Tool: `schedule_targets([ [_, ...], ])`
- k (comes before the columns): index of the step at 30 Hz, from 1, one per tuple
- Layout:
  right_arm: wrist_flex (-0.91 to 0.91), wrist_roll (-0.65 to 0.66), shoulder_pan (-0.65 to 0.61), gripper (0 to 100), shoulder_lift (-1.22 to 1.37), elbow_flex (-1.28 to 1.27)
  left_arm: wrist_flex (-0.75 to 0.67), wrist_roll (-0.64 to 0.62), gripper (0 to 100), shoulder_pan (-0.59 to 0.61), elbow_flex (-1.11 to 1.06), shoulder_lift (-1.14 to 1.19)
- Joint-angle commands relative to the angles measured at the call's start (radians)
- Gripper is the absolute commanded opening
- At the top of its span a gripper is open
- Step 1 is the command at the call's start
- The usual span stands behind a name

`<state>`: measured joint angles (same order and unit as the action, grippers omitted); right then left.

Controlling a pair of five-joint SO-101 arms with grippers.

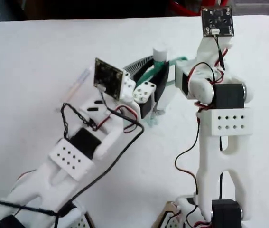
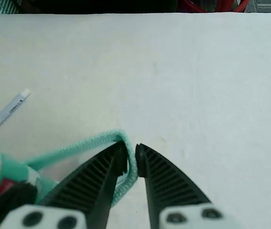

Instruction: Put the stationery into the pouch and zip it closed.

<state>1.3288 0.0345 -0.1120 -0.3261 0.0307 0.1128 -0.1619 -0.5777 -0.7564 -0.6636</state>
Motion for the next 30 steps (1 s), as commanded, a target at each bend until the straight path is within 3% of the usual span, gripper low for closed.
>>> schedule_targets([
  [1,-0.001,-0.002,0.007,2.1,0.015,-0.011,-0.031,0.008,3,0.028,0.054,0.025],
  [3,-0.002,-0.002,0.007,2.1,0.015,-0.011,-0.014,0.0,9,0.036,0.049,0.015],
  [6,-0.002,-0.002,0.005,2.1,0.015,-0.011,0.129,-0.052,17,0.045,0.071,-0.036],
  [17,-0.004,-0.008,0.004,2.1,0.015,-0.012,0.506,-0.055,18,0.154,0.267,-0.248],
  [23,-0.007,-0.008,0.004,2.1,0.015,-0.026,0.641,0.114,18,0.43,0.236,-0.351],
  [27,-0.018,-0.008,0.004,2.1,0.015,-0.028,0.73,0.175,18,0.619,0.187,-0.239],
  [30,-0.018,-0.008,0.004,2.1,0.015,-0.028,0.773,0.276,18,0.677,0.173,-0.119],
])
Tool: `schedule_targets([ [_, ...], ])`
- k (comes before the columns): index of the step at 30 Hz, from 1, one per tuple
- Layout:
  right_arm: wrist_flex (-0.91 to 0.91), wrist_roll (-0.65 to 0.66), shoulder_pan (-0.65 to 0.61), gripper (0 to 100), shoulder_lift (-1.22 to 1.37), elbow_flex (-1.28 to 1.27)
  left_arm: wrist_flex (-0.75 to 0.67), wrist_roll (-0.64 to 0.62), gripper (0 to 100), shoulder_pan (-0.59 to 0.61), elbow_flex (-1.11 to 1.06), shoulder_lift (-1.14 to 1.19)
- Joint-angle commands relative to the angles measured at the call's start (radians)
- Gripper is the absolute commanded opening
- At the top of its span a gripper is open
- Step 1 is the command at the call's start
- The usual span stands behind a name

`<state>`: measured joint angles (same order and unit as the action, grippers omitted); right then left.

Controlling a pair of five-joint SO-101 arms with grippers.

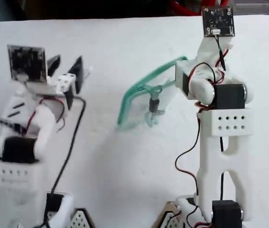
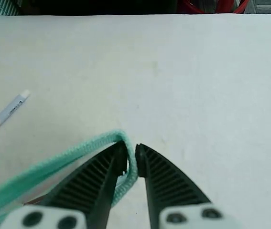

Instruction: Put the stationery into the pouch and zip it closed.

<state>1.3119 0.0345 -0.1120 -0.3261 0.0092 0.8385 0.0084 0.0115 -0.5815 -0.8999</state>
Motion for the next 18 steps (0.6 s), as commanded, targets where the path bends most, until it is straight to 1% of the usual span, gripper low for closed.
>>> schedule_targets([
  [1,-0.001,-0.008,0.004,2.1,0.015,-0.006,0.057,0.138,18,0.094,-0.003,0.163],
  [3,-0.001,-0.008,0.004,2.1,0.015,-0.008,0.048,0.209,18,0.097,-0.002,0.271],
  [5,0.001,-0.008,0.004,2.1,0.015,-0.008,-0.008,0.252,18,0.102,0.006,0.397],
  [8,0.002,-0.008,0.004,2.1,0.015,-0.008,-0.114,0.252,18,0.116,0.04,0.602],
  [10,0.002,-0.006,0.004,2.1,0.015,-0.008,-0.115,0.269,19,0.116,0.117,0.736],
  [13,0.002,-0.006,0.004,2.1,0.015,-0.008,-0.043,0.316,20,0.119,0.292,0.932],
  [18,0.001,-0.005,0.004,2.1,0.015,-0.008,0.176,0.325,20,0.14,0.663,1.236],
])
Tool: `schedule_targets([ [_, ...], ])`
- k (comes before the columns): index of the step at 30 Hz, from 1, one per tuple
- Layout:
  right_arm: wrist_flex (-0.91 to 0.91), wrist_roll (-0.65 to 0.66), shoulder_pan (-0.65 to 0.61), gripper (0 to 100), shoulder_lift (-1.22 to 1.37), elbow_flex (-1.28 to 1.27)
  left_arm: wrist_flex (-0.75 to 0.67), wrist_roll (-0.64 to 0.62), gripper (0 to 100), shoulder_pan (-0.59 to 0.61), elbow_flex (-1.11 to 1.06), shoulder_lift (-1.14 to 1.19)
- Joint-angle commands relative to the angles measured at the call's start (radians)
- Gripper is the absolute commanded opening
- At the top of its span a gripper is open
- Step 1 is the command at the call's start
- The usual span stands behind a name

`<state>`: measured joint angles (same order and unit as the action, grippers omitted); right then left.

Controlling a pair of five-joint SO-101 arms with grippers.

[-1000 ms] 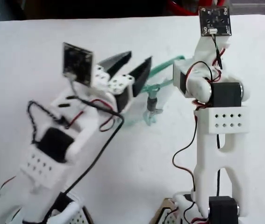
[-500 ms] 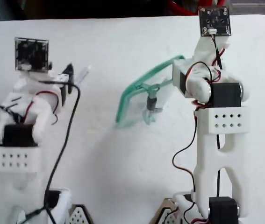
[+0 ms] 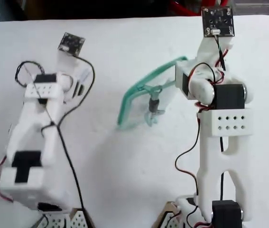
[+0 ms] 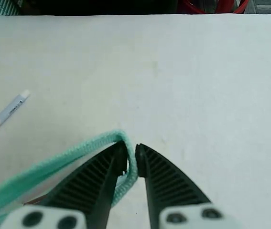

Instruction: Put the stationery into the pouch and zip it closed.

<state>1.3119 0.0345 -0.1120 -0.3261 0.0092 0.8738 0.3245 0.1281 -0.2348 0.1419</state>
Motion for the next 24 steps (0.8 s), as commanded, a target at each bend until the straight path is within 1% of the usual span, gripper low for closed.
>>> schedule_targets([
  [1,0.001,-0.005,0.004,2.1,0.015,-0.008,0.175,0.009,20,0.025,0.39,0.251],
  [7,0.001,-0.003,-0.024,2.1,0.015,-0.014,0.298,0.011,20,0.036,0.752,0.542],
  [8,-0.002,-0.003,-0.033,2.1,0.015,-0.021,0.327,0.026,20,0.033,0.804,0.584],
  [11,-0.033,-0.002,-0.042,2.1,0.013,-0.048,0.417,0.143,20,0.025,0.953,0.7],
  [15,-0.047,-0.002,-0.038,1.9,0.008,-0.055,0.523,0.121,19,0.036,1.146,0.842],
  [17,-0.047,-0.002,-0.038,1.9,0.007,-0.057,0.589,0.121,16,0.028,1.244,0.906],
  [20,-0.05,-0.005,-0.039,1.9,0.007,-0.066,0.66,0.121,7,-0.013,1.369,1.001],
  [22,-0.05,-0.005,-0.041,1.9,0.012,-0.066,0.704,0.121,2,-0.019,1.453,1.049],
  [24,-0.051,-0.005,-0.041,1.9,0.012,-0.066,0.744,0.121,3,-0.001,1.547,1.093],
])
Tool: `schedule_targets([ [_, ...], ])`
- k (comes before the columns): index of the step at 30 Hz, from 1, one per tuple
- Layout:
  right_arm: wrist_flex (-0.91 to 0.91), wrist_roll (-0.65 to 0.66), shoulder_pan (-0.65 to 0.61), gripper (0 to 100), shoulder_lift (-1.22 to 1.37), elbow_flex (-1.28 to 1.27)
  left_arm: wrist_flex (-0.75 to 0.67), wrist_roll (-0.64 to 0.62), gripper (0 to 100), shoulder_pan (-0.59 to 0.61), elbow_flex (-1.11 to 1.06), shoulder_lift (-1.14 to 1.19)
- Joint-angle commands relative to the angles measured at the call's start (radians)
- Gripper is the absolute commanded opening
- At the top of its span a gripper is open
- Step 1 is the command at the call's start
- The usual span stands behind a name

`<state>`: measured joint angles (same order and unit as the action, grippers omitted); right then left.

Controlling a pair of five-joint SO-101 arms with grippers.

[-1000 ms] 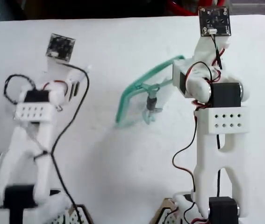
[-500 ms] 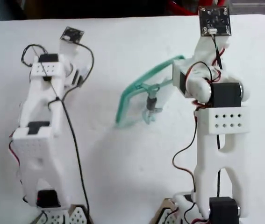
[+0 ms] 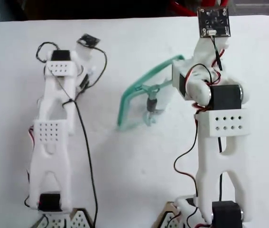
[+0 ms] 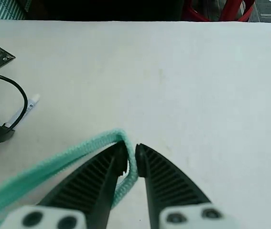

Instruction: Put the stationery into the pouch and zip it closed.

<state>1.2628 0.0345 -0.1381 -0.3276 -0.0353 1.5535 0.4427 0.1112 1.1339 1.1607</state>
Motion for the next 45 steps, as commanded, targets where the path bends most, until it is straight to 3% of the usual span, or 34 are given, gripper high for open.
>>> schedule_targets([
  [1,-0.002,-0.005,-0.013,1.9,0.015,-0.021,0.077,-0.002,3,0.022,0.219,0.094],
  [5,-0.008,-0.005,-0.015,1.9,0.015,-0.021,0.104,-0.092,2,0.036,0.362,0.177],
  [10,-0.004,-0.002,-0.008,1.9,0.007,-0.021,0.153,-0.095,2,0.041,0.534,0.266],
  [45,-0.001,-0.002,-0.008,1.9,0.007,-0.023,0.153,-0.095,2,0.041,0.532,0.275],
])
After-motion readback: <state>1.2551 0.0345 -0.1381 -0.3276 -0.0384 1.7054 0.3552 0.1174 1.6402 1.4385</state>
